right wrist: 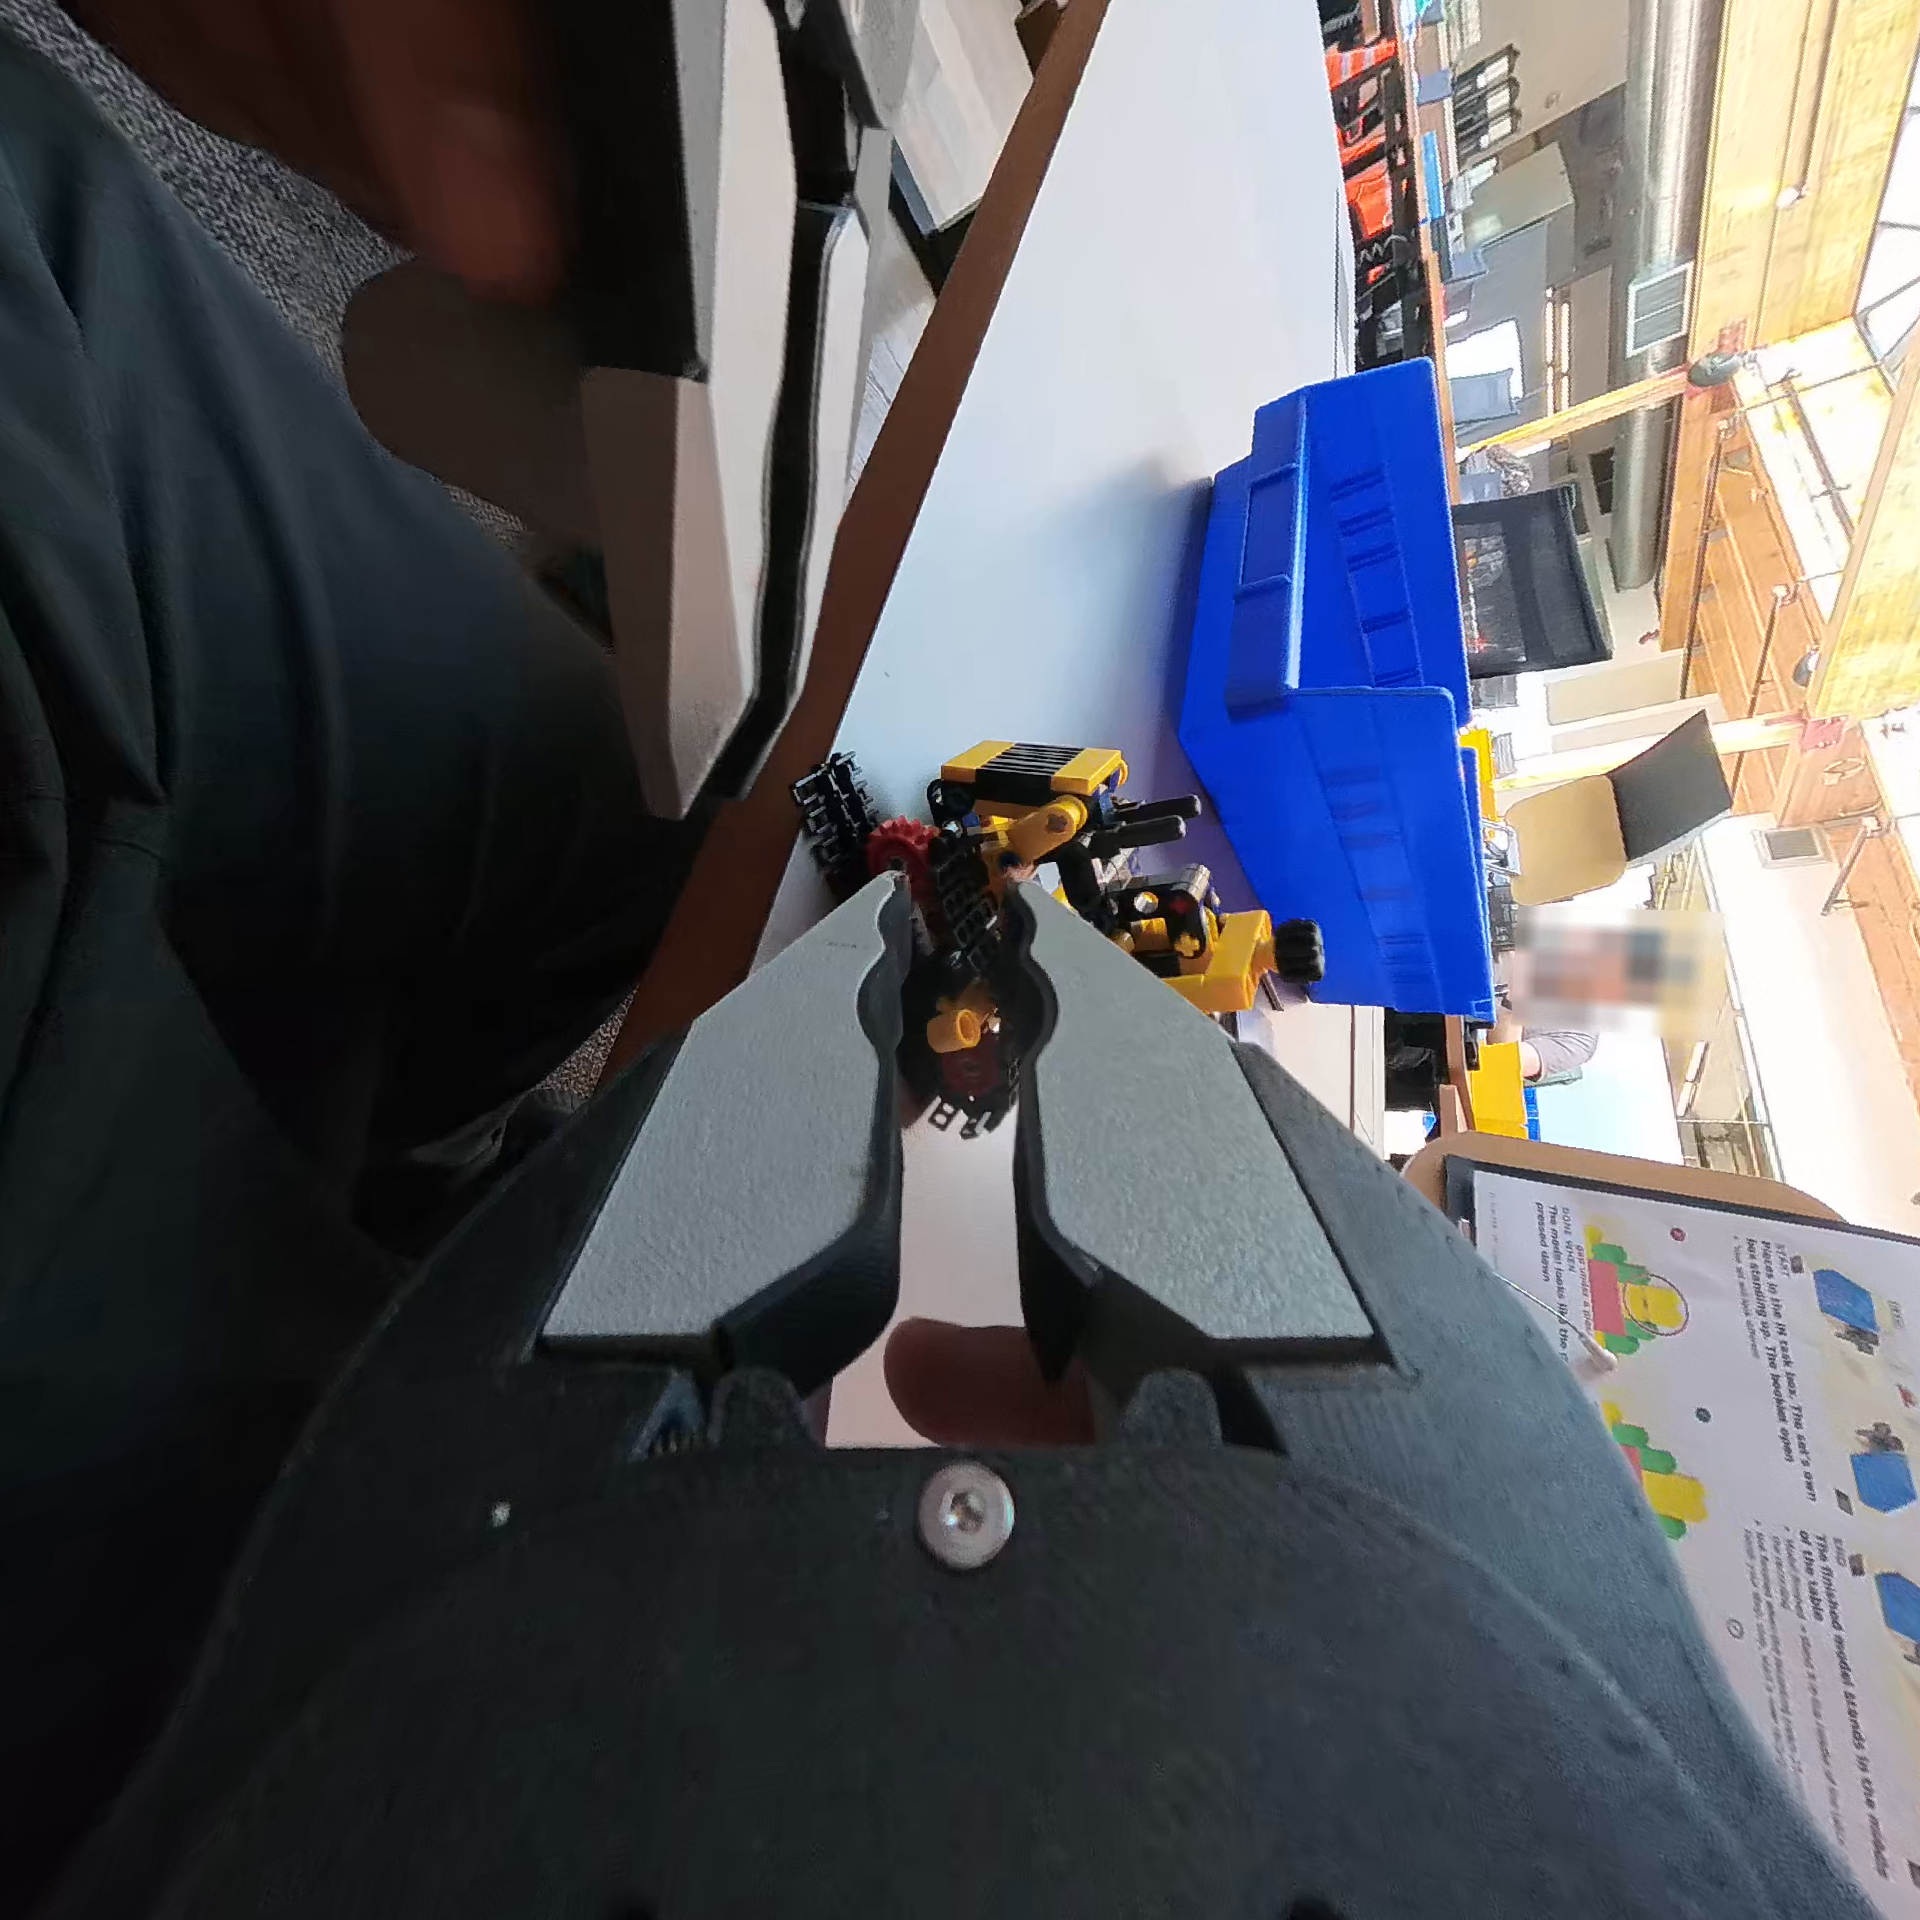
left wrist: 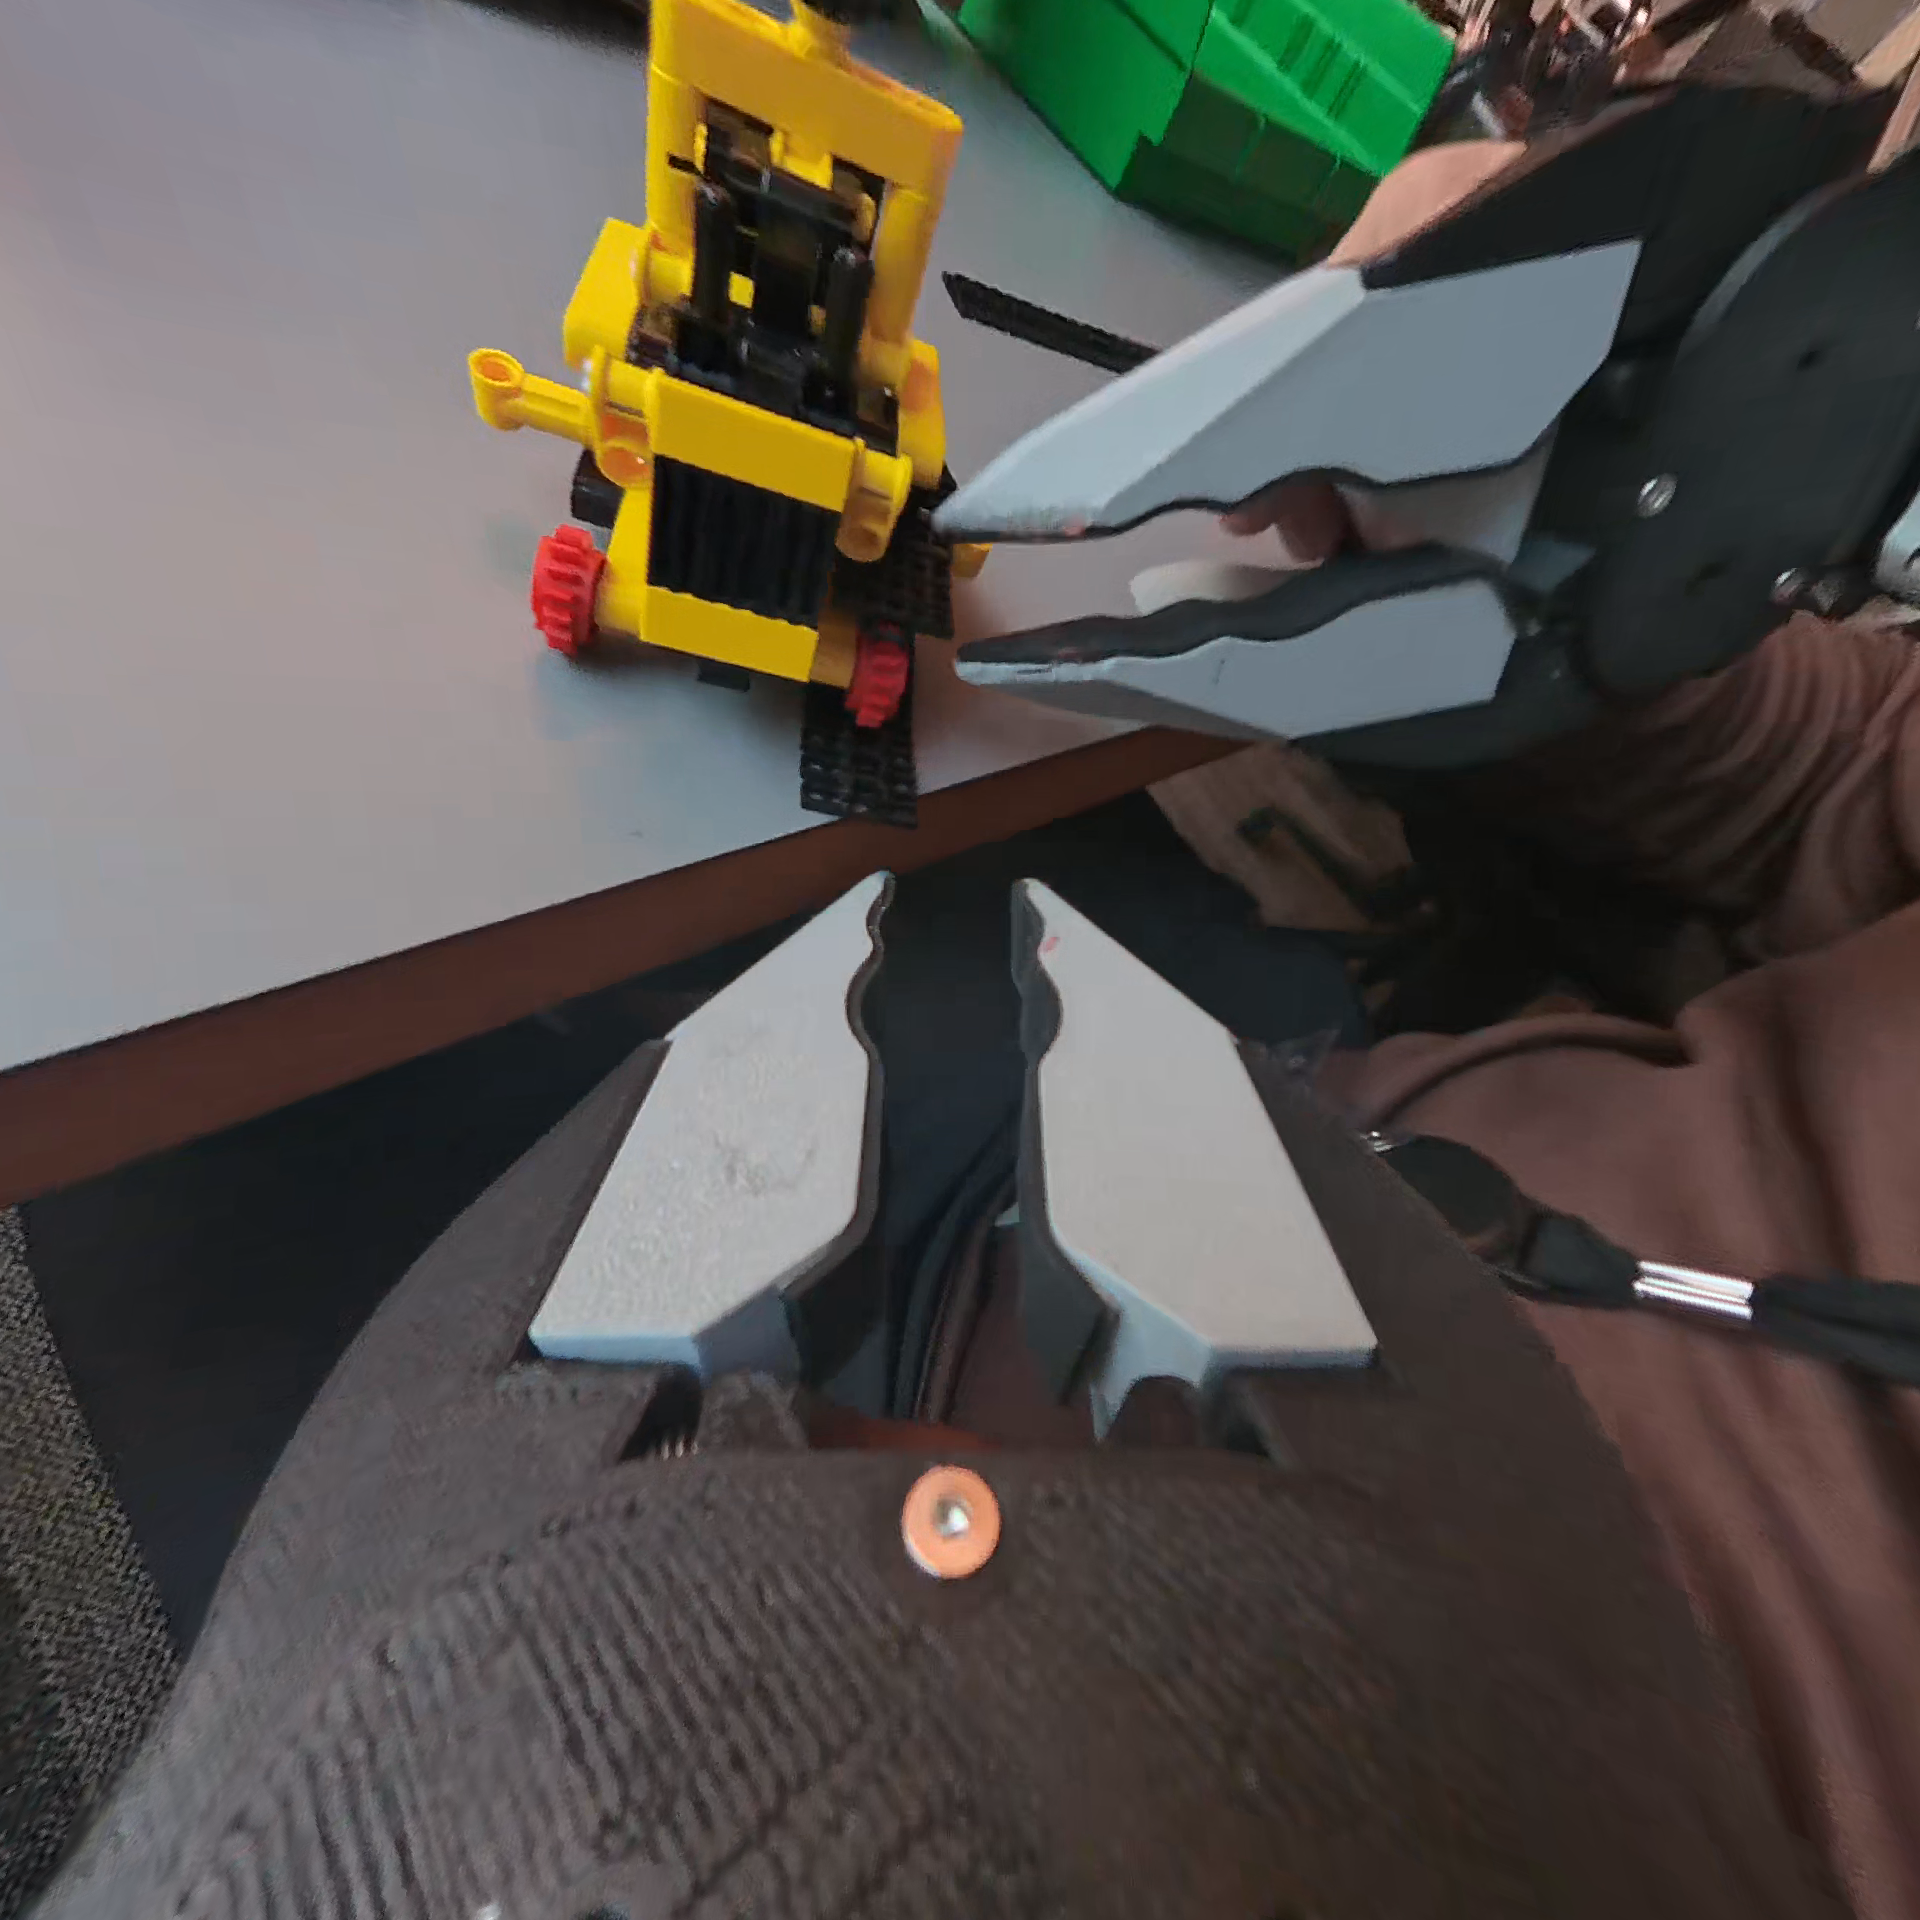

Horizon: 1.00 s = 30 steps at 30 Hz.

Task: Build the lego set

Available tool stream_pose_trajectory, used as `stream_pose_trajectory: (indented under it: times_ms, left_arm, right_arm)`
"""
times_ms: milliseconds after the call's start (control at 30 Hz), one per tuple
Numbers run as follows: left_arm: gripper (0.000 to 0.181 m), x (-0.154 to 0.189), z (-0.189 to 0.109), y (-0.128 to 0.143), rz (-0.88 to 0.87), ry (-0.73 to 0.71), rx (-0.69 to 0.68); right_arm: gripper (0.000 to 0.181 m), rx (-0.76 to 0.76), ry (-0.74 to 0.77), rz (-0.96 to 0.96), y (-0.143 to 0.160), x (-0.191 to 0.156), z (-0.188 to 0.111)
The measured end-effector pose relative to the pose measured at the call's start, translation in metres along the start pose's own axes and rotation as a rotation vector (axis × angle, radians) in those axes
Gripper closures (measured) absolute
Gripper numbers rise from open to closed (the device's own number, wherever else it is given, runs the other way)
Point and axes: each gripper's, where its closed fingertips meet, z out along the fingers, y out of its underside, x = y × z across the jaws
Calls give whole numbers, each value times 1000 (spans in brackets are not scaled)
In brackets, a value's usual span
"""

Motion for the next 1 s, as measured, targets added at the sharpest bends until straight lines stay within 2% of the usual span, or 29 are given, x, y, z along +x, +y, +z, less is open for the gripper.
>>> stream_pose_trajectory:
  times_ms: [233,533,733,1000]
  left_arm:
    - [167,-4,-1,-6,-38,-14,33]
    - [170,-5,-1,-11,-36,-10,42]
    - [181,-10,-2,-13,-35,-28,63]
    - [179,-11,-6,-19,-10,-44,88]
  right_arm:
    - [178,7,-20,-19,-1,-5,5]
    - [178,19,-33,-7,-1,-6,5]
    - [179,23,-32,-7,-2,-5,5]
    - [178,30,-37,2,-2,-6,5]
